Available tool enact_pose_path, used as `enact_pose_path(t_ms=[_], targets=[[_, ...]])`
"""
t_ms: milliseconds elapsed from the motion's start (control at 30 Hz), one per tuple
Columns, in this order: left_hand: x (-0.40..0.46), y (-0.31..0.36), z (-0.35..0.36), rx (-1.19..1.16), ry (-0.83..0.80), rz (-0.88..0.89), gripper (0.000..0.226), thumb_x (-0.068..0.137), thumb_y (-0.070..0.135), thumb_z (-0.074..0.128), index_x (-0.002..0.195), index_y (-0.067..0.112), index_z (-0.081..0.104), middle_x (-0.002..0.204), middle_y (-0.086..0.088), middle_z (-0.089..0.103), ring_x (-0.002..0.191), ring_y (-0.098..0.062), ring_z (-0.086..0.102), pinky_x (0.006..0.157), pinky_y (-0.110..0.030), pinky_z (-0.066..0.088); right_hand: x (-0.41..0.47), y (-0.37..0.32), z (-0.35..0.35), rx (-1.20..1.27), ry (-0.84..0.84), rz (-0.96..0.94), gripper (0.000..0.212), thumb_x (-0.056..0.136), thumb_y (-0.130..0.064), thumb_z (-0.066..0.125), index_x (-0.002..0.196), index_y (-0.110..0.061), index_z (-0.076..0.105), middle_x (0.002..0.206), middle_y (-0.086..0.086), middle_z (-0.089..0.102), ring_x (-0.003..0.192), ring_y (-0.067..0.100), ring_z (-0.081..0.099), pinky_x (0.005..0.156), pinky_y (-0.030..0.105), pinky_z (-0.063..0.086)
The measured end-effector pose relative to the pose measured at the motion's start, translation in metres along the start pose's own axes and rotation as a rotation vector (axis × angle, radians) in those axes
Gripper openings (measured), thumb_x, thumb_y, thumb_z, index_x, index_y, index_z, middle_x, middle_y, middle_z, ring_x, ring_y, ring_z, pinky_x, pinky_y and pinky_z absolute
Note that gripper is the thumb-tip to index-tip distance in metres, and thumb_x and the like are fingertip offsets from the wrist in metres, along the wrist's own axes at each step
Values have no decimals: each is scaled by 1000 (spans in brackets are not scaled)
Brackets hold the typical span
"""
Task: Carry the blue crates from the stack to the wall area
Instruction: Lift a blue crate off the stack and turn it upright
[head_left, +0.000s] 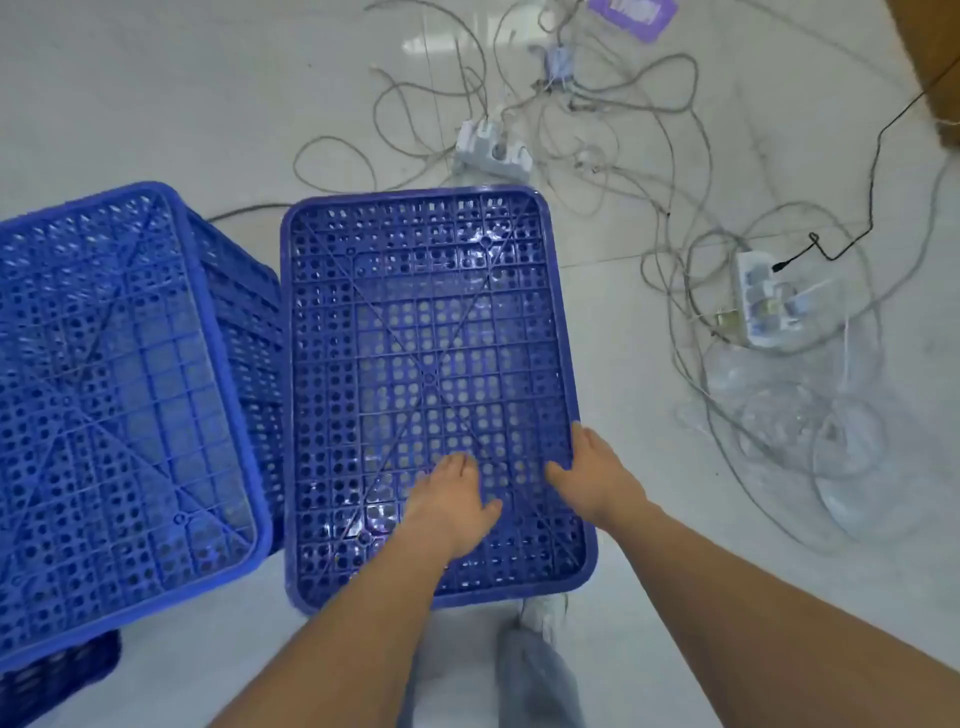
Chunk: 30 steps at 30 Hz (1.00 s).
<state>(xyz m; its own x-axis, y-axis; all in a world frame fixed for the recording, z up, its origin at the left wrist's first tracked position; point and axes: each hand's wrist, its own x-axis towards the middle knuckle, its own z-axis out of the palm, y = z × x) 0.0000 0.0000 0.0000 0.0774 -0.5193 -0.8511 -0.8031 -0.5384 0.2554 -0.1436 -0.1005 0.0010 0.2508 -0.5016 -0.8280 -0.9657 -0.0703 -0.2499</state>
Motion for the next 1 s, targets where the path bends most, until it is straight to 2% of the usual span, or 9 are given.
enact_pose_path(t_ms=[167, 233, 333, 367, 433, 533, 667, 800, 1000], targets=[[33, 25, 14, -39, -1, -12, 77, 97, 49, 36, 155, 12, 1, 164, -2, -5, 151, -19, -1, 121, -37, 18, 42, 23, 5, 327, 114, 135, 81, 97, -30, 48, 152, -6, -7, 161, 12, 8, 147, 29, 16, 116, 41, 24], [47, 32, 13, -66, 54, -36, 77, 97, 48, 37, 155, 12, 2, 164, -3, -4, 151, -20, -2, 121, -38, 19, 54, 25, 8, 423, 147, 167, 70, 96, -24, 48, 150, -1, 11, 153, 18, 28, 136, 33, 36, 104, 38, 36], [70, 43, 7, -131, 95, -108, 76, 97, 49, 36, 155, 11, 5, 164, -6, -1, 151, -22, 0, 118, -41, 22, 69, 25, 10, 477, 188, 158, 33, 90, -15, 50, 122, -4, 50, 122, 21, 58, 86, 29, 59, 66, 32, 47], [77, 48, 6, -155, 102, -126, 75, 97, 49, 36, 154, 11, 7, 163, -7, 0, 151, -23, 2, 117, -42, 24, 74, 26, 11, 505, 201, 150, 31, 87, -14, 52, 116, -3, 54, 113, 20, 62, 77, 28, 58, 61, 31, 47], [89, 62, 3, -193, 120, -160, 76, 96, 51, 38, 154, 10, 10, 163, -8, 2, 150, -26, 6, 115, -45, 29, 80, 27, 11, 578, 180, 167, 39, 84, -17, 59, 120, -1, 54, 110, 20, 64, 87, 33, 63, 73, 37, 53], [104, 86, -1, -337, 110, -282, 80, 94, 53, 39, 154, 10, 9, 163, -11, -2, 149, -35, 9, 105, -45, 41, 85, 33, 1, 680, 66, 207, 51, 85, -20, 64, 129, 3, 50, 123, 20, 60, 108, 34, 59, 95, 40, 48], [117, 103, -3, -438, 140, -403, 78, 88, 56, 42, 150, 12, 23, 159, -16, 10, 139, -42, 31, 88, -44, 51, 90, 44, -10, 779, -69, 206, 40, 85, -8, 60, 122, 5, 53, 100, 13, 53, 93, 25, 46, 91, 41, 43], [117, 109, -6, -513, 162, -510, 97, 79, 69, 49, 151, 13, 17, 154, -20, 18, 134, -44, 37, 92, -49, 47, 83, 49, 3, 783, -86, 172, 15, 78, 1, 58, 82, -10, 49, 80, 8, 49, 83, 24, 46, 77, 33, 37], [96, 130, -8, -492, 174, -654, 110, 69, 70, 64, 144, 8, 15, 152, -22, 19, 140, -49, 21, 99, -55, 38, 66, 54, 20, 829, -4, 167, 27, 79, 3, 49, 64, -17, 38, 63, 1, 41, 56, 16, 36, 56, 29, 31]])
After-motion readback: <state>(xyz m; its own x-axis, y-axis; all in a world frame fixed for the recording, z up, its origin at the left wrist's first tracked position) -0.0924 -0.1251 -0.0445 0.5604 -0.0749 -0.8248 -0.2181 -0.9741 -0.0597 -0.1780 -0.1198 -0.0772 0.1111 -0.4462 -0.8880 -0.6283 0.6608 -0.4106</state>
